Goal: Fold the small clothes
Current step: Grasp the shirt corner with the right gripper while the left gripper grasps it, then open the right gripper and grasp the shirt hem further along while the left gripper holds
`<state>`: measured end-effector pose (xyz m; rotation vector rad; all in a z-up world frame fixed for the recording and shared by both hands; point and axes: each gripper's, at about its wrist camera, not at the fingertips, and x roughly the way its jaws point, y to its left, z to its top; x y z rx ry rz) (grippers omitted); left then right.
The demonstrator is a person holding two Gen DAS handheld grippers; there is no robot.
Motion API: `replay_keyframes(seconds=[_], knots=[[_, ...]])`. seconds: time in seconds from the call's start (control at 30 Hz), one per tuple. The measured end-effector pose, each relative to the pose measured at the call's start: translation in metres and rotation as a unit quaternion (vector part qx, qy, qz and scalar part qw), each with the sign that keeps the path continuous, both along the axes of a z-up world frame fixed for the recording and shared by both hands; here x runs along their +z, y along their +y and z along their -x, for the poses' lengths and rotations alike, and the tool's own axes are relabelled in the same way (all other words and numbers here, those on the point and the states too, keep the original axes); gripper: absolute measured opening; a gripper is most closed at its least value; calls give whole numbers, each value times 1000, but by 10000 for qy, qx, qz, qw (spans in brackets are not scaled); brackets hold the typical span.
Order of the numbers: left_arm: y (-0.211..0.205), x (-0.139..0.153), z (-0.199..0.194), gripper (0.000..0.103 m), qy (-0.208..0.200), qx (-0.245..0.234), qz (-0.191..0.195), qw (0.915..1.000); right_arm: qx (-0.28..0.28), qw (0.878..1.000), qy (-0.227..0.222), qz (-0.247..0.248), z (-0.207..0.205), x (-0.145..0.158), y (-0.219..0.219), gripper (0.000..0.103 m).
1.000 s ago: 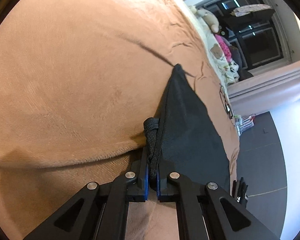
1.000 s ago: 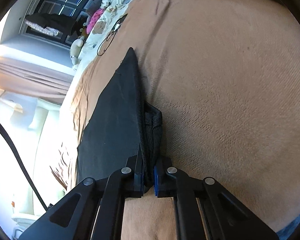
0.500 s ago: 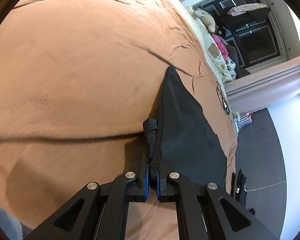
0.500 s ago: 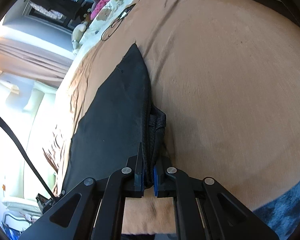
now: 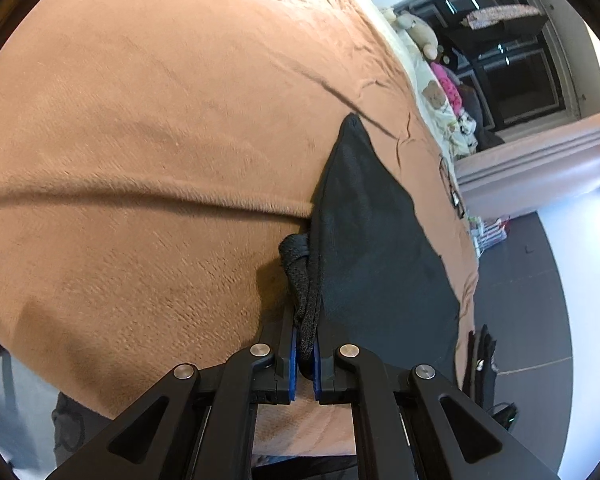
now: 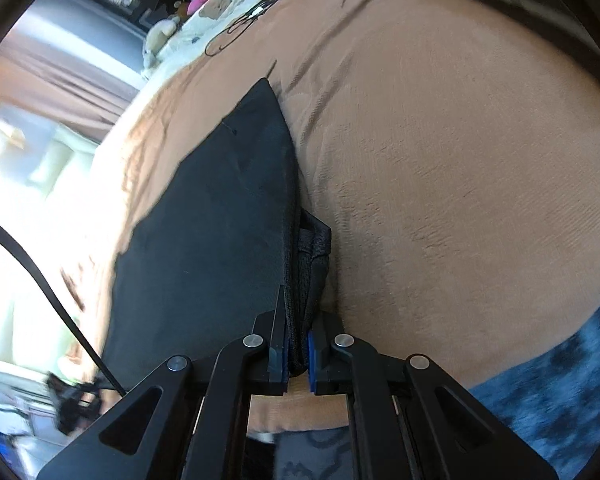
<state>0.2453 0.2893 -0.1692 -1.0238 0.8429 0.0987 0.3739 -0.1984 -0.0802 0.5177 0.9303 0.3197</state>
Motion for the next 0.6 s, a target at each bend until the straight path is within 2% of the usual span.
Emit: replay_keyframes(seconds=[0.03,0.07,0.1,0.17,0.23,0.37,0.6], knots=[[-1,-2,0,5,47,-23,-31,10000,-24,9996,-65,264,0,5,4,10],[-3,-3,-2,5,68,-48,-64,9999,-47,9990,-99,432,2,8,8,20],[-5,-4,-3,8,69,-88,-82,9999,-72,9983,-134,559,2,12,10,35],[-10,-5,-6,16,71,-174,-60,9998,-139,9981,-243,554,-1,22,8,54],[-11,-5,-5,27,26,-174,-44,9998,-215,9970,-384,631,-1,31,9,54],[-9,-9,-2,28,-4,-118,18,9999,-136,9957,-573,711,0,46,18,54],[-4,-12,9,28,-114,-13,164,9998,390,9914,-734,1009,-2,40,61,54]])
